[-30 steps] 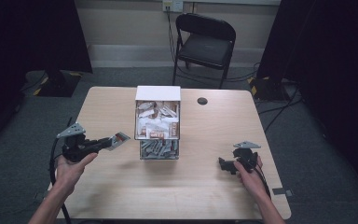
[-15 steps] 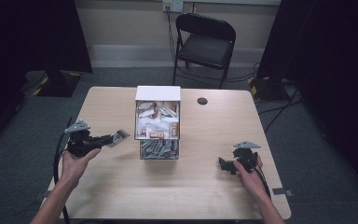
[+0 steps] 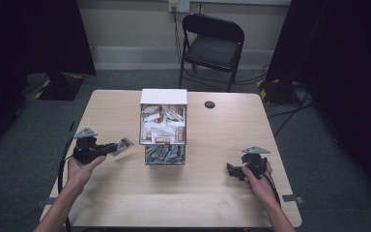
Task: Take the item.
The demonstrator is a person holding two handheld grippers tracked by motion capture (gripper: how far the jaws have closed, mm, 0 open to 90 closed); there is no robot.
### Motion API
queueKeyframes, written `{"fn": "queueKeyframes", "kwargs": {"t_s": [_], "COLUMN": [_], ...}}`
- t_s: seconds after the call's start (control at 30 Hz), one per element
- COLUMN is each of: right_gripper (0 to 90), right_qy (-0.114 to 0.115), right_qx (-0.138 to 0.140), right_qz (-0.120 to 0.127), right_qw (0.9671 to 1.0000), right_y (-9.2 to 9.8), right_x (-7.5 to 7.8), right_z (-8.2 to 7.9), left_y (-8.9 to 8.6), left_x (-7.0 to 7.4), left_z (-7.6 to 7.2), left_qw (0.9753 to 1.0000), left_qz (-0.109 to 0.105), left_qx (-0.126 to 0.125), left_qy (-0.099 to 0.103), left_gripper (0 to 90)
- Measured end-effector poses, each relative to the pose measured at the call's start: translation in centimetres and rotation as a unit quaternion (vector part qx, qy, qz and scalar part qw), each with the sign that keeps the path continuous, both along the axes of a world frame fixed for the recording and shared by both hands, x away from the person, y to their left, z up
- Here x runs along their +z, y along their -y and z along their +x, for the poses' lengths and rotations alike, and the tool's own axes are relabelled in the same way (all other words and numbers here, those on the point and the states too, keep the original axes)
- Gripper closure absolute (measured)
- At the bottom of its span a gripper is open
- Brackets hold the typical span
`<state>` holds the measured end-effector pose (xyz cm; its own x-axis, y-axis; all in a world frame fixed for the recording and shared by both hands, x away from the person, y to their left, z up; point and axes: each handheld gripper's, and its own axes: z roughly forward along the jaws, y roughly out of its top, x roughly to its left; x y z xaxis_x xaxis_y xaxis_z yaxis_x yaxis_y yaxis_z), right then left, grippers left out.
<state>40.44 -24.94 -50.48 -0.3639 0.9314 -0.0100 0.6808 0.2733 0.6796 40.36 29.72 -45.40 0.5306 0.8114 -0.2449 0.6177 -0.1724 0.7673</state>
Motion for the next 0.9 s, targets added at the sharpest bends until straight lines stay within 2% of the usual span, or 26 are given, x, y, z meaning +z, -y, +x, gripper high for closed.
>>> {"fn": "queueKeyframes", "kwargs": {"t_s": [0.2,0.23,0.3,0.33,0.5,0.7,0.9], "right_gripper": [0.0,0.0,0.0,0.0,0.0,0.0,0.0], "right_qy": [0.000,0.000,0.000,0.000,0.000,0.000,0.000], "right_qx": [0.000,0.000,0.000,0.000,0.001,0.001,0.001], "right_qz": [0.000,0.000,0.000,0.000,0.000,0.000,0.000], "right_qw": [1.0000,1.0000,1.0000,1.0000,1.0000,1.0000,1.0000], "right_y": [0.0,0.0,0.0,0.0,0.0,0.0,0.0], "right_x": [0.0,0.0,0.0,0.0,0.0,0.0,0.0], "right_z": [0.0,0.0,0.0,0.0,0.0,0.0,0.0], "left_y": [-0.3,-0.3,-0.1,0.0,0.3,0.7,0.7], "left_x": [-0.5,-0.6,-0.9,-1.1,-1.3,-1.8,-2.0], "left_z": [0.7,0.8,0.8,1.0,1.1,1.1,0.9], "left_qw": [0.9999,0.9999,0.9994,0.9994,0.9993,0.9991,0.9995], "left_qz": [0.003,0.006,0.029,0.031,0.034,0.042,0.031], "left_qx": [0.013,0.014,0.020,0.018,0.017,0.002,-0.002], "left_qy": [-0.001,-0.001,0.000,-0.003,0.001,0.000,0.000], "left_gripper": [85.0,85.0,85.0,85.0,85.0,85.0,84.9]}}
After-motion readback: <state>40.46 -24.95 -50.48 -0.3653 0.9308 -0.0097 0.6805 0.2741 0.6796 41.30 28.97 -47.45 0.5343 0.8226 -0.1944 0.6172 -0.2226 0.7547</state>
